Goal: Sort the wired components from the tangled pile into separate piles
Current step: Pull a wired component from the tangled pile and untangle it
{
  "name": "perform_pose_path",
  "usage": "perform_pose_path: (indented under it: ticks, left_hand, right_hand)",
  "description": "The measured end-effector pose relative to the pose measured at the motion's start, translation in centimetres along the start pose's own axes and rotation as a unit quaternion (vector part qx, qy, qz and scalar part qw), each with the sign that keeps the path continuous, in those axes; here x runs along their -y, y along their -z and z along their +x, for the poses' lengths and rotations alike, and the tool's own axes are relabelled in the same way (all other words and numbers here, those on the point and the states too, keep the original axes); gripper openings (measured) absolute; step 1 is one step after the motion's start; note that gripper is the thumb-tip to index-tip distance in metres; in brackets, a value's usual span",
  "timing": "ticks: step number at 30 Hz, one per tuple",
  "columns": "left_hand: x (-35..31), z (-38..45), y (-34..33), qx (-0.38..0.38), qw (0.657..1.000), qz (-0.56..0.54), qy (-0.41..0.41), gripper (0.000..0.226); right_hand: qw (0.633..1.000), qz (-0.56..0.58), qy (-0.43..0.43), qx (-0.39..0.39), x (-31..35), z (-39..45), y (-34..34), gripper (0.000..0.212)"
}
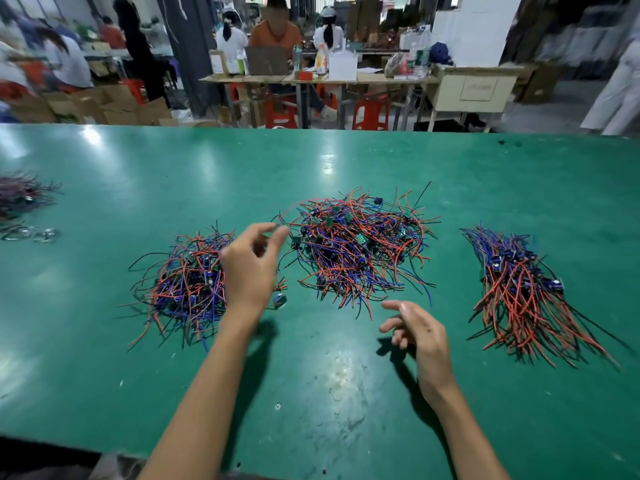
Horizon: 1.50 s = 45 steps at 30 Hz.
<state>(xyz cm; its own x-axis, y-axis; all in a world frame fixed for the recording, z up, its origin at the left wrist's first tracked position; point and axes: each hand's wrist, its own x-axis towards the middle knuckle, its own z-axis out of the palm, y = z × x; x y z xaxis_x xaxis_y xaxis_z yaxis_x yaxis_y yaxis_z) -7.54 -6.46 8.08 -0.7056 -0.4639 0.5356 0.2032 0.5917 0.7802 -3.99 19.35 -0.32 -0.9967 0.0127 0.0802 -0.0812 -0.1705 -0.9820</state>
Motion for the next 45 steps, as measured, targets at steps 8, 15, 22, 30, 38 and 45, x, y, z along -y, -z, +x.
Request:
perform_pose_path:
  ticks: [8, 15, 22, 30, 38, 45]
  left_hand:
    - [5.1, 3.8, 2.2, 0.076, 0.932, 0.327, 0.138, 0.035]
    - [6.6, -1.4, 2.1, 0.315, 0.877, 0.356, -0.066, 0.028]
    - [4.5, -2.1, 2.0, 0.184, 0.979, 0.09, 0.005, 0.007]
    - [0.9, -1.6, 0.7, 0.191, 0.913, -0.228, 0.28, 0.038]
    - [4.6, 0.1, 1.8, 0.01, 0.942, 0.335, 0.019, 0.025]
    - [3.3, -1.1, -2.8, 0.172, 0.951, 0.248, -0.064, 0.029]
  right_hand:
    - [0.998, -0.05, 0.009, 0.037, 0.3, -0.3, -0.2, 0.016]
    - [0.997, -0.064, 0.012, 0.04, 0.0, 0.0, -0.1, 0.018]
    - [0.997, -0.064, 0.014, 0.036, 0.1, -0.1, -0.2, 0.016]
    - [0.997, -0.071, 0.012, 0.038, 0.1, -0.2, -0.2, 0.022]
    - [0.997, -0.074, 0.006, 0.035, 0.3, -0.2, -0.2, 0.019]
    - [0.996, -0.085, 0.001, 0.027, 0.5, -0.1, -0.4, 0.017]
